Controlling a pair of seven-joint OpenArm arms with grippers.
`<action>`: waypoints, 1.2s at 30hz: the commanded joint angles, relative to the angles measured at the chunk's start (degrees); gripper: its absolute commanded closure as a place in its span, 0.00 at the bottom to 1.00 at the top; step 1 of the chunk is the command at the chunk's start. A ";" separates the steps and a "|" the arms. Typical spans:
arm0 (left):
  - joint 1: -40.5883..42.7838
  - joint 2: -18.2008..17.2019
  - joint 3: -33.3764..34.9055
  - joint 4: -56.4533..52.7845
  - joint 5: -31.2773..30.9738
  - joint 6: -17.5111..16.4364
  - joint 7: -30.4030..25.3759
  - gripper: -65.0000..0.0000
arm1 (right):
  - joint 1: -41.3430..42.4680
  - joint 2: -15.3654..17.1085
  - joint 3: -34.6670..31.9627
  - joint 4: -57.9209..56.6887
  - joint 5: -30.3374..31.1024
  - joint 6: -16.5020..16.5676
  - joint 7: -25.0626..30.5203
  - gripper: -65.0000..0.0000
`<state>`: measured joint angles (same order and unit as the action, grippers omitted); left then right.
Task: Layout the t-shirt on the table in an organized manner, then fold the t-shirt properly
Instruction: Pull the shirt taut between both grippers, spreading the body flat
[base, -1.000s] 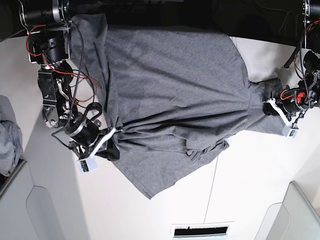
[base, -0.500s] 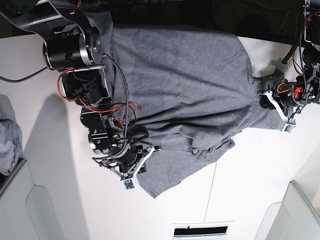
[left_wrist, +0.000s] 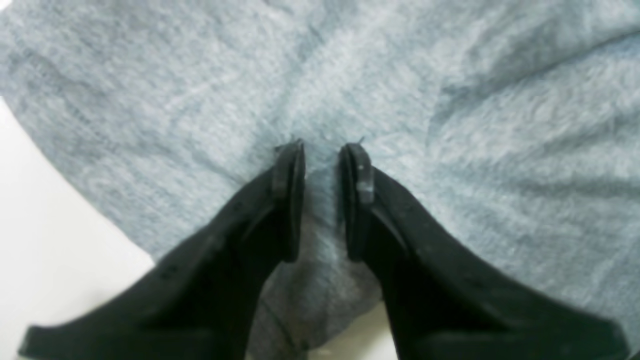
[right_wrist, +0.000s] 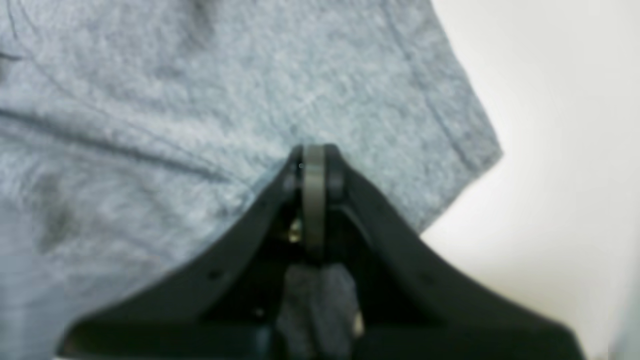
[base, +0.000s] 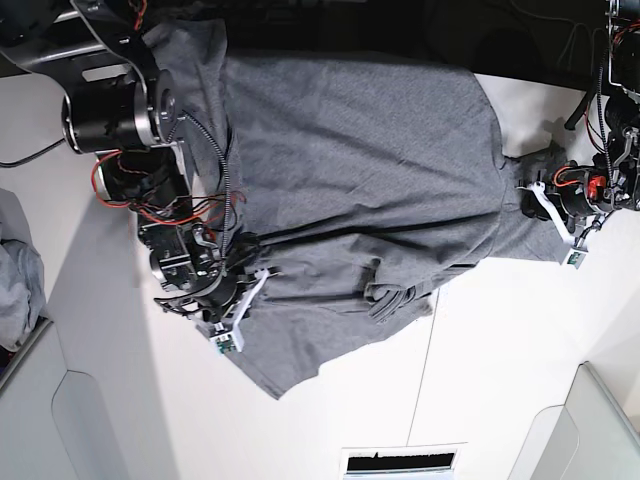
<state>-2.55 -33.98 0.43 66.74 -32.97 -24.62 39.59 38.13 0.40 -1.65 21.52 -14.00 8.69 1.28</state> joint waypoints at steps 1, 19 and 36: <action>-0.81 -1.46 -0.35 0.28 0.57 1.60 -0.39 0.75 | 1.14 1.95 0.02 0.31 0.39 -1.20 -2.14 1.00; -2.40 -3.04 -0.35 -0.35 1.20 3.61 -1.31 0.75 | 0.09 5.22 0.04 11.96 10.84 -2.69 -8.41 1.00; 2.82 -4.04 -0.37 12.66 -17.51 -9.94 4.42 0.75 | -3.02 -2.43 0.02 19.34 19.56 16.11 -13.44 1.00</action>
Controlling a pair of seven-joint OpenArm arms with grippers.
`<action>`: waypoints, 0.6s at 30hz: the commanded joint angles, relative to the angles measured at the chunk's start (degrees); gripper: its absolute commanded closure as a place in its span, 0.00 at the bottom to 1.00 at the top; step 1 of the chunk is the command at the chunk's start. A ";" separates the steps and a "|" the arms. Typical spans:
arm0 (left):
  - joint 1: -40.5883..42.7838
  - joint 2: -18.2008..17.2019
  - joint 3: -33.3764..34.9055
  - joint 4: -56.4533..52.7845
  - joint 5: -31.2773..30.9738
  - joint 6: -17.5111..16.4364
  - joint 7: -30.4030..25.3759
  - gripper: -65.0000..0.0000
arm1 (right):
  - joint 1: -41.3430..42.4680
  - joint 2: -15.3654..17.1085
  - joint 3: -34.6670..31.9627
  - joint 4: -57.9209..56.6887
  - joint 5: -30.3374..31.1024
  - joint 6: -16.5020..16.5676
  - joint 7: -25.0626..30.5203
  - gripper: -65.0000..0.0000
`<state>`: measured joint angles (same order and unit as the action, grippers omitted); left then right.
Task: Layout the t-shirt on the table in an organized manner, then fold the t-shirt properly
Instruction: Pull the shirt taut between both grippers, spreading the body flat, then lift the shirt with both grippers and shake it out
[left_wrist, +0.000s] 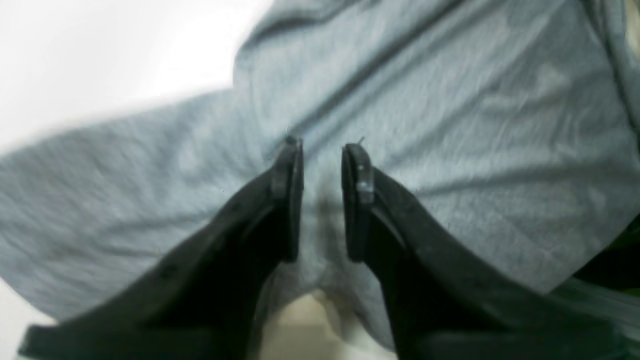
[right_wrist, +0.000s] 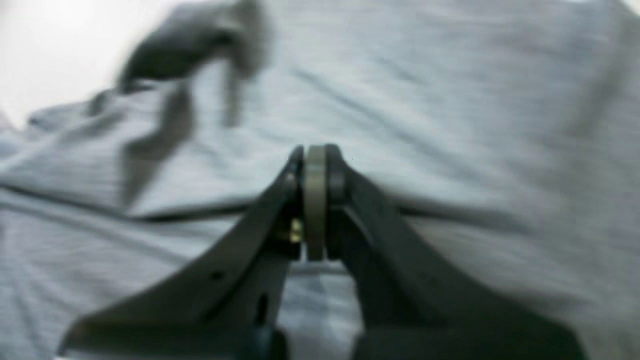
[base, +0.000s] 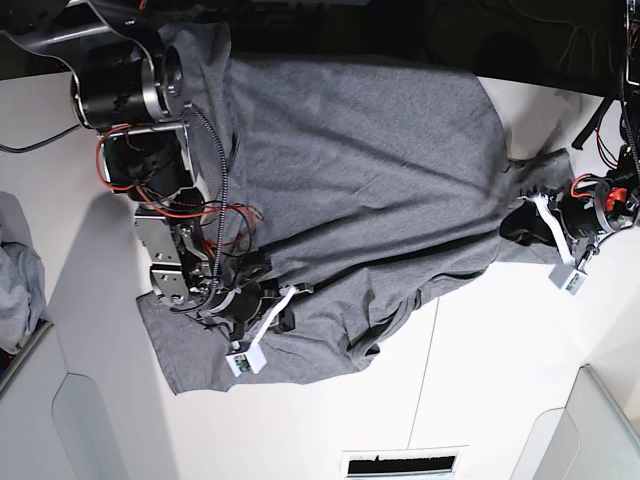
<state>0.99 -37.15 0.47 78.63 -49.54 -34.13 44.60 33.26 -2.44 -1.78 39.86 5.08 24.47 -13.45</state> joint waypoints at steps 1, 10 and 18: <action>0.28 -0.42 -0.42 0.74 -0.81 -0.44 -0.61 0.75 | 1.62 0.13 0.15 1.01 0.48 0.35 1.62 1.00; 4.15 3.85 -0.37 -4.24 4.48 3.50 -1.62 0.75 | -1.18 1.64 0.15 0.85 -6.51 -0.68 2.54 1.00; -3.28 6.38 -0.37 -15.74 10.78 8.07 -3.54 0.75 | -6.86 7.34 0.15 0.90 -2.16 -0.22 3.17 1.00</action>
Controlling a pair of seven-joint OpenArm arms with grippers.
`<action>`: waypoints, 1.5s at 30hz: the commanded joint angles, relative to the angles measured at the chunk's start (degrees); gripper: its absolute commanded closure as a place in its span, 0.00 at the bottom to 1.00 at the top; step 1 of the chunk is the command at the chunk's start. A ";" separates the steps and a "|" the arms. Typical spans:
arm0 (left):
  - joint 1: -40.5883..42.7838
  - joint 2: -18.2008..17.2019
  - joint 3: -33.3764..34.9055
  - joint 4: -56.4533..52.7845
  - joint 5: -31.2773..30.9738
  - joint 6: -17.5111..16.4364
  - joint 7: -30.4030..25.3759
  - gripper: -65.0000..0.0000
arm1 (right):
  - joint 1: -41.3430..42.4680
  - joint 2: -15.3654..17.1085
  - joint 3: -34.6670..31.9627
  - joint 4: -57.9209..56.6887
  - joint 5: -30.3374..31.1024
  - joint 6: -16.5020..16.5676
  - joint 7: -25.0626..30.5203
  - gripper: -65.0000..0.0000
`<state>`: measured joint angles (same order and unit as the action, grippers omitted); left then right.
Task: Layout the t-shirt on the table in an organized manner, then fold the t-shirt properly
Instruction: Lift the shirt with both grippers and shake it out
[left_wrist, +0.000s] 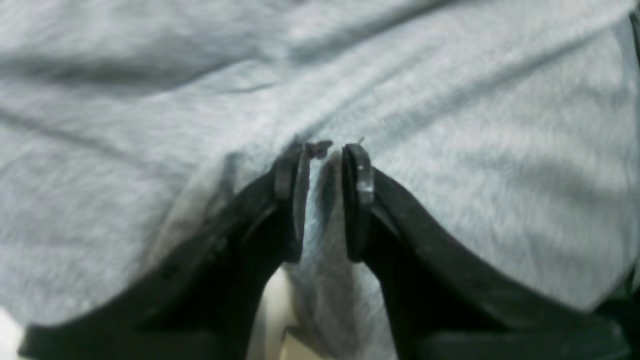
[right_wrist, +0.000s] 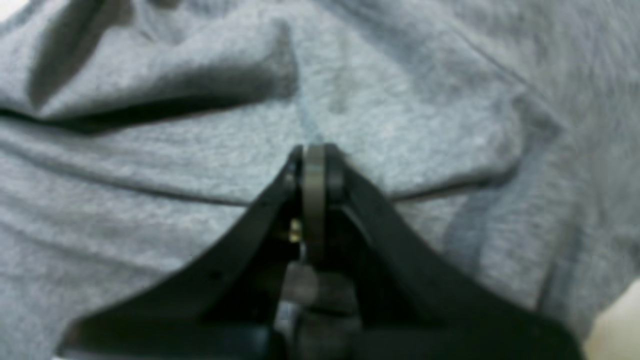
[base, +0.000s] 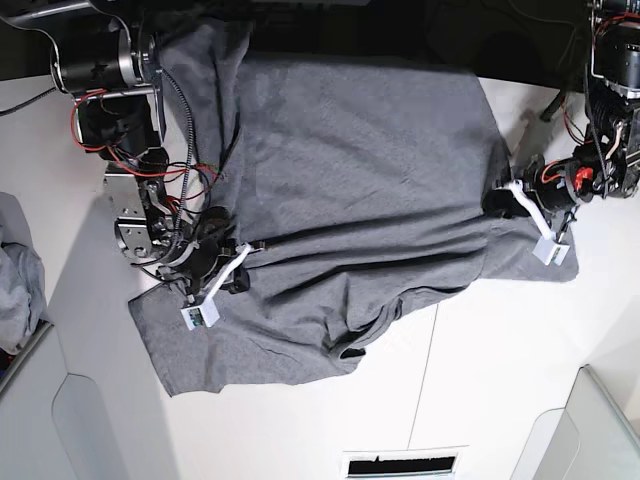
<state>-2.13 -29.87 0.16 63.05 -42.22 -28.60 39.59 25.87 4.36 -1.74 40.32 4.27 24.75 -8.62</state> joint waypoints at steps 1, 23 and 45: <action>-1.81 -0.59 -0.07 -1.25 4.22 3.19 1.27 0.75 | -0.07 1.07 0.11 0.48 -0.09 -0.02 -1.66 1.00; -28.26 4.22 15.34 -14.56 0.96 -3.04 0.87 0.75 | -9.66 1.55 0.13 19.82 10.73 5.40 -1.90 1.00; -3.58 -2.51 15.37 3.08 -13.77 -10.08 13.27 0.75 | 11.17 -2.38 -3.69 -9.49 -11.80 -0.96 1.14 1.00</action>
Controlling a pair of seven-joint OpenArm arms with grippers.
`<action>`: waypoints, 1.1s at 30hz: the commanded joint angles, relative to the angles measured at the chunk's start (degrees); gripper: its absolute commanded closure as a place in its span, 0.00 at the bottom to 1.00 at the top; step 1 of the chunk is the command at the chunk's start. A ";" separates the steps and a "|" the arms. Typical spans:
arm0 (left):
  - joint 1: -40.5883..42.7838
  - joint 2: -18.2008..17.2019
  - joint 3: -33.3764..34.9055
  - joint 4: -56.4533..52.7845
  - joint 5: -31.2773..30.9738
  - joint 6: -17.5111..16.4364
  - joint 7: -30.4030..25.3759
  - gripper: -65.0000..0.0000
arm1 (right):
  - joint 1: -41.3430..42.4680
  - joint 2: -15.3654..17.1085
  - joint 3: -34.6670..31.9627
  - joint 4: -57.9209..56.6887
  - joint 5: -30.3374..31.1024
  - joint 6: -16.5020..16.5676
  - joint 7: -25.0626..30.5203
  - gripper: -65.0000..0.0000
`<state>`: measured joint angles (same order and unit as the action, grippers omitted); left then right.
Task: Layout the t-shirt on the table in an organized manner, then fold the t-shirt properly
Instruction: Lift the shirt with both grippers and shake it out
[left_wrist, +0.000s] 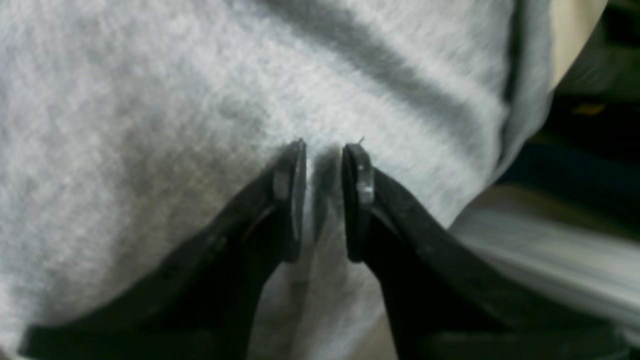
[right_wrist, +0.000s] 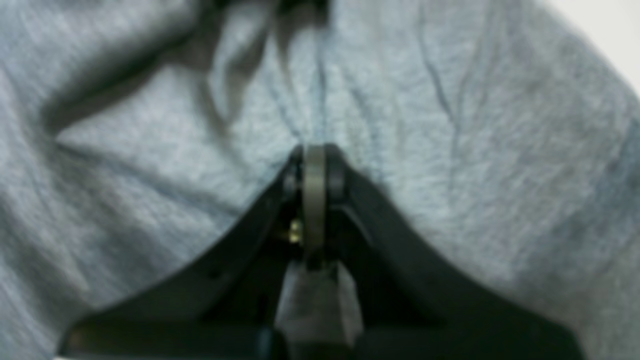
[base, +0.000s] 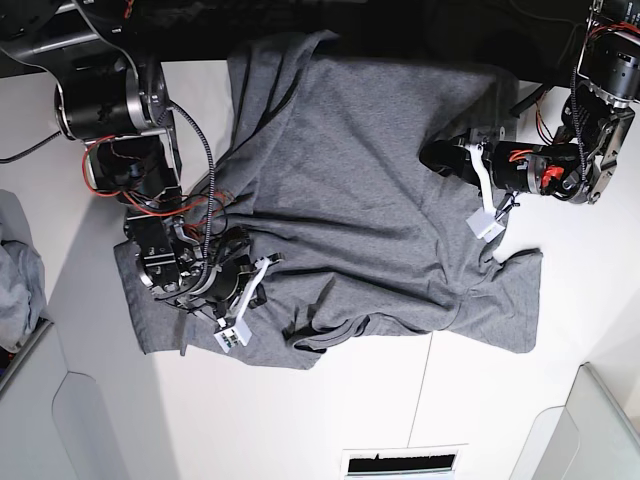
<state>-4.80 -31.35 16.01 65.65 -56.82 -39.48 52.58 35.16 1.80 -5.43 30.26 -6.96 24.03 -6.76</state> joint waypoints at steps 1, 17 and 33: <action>-0.96 -1.01 -0.48 0.46 5.03 3.21 -1.66 0.75 | 1.44 1.31 -0.48 0.66 -0.52 -0.24 -0.72 1.00; -26.82 10.97 2.32 -23.45 24.11 10.75 -12.04 0.75 | -18.69 9.92 -0.96 20.70 12.22 5.99 -2.12 1.00; -27.76 3.61 12.85 -7.08 13.27 7.56 -6.67 0.75 | -21.46 6.47 3.80 37.83 15.47 2.93 -3.82 1.00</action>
<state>-31.24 -27.33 29.26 57.93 -43.11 -31.57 46.15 12.32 8.25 -1.83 67.18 7.84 26.98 -12.16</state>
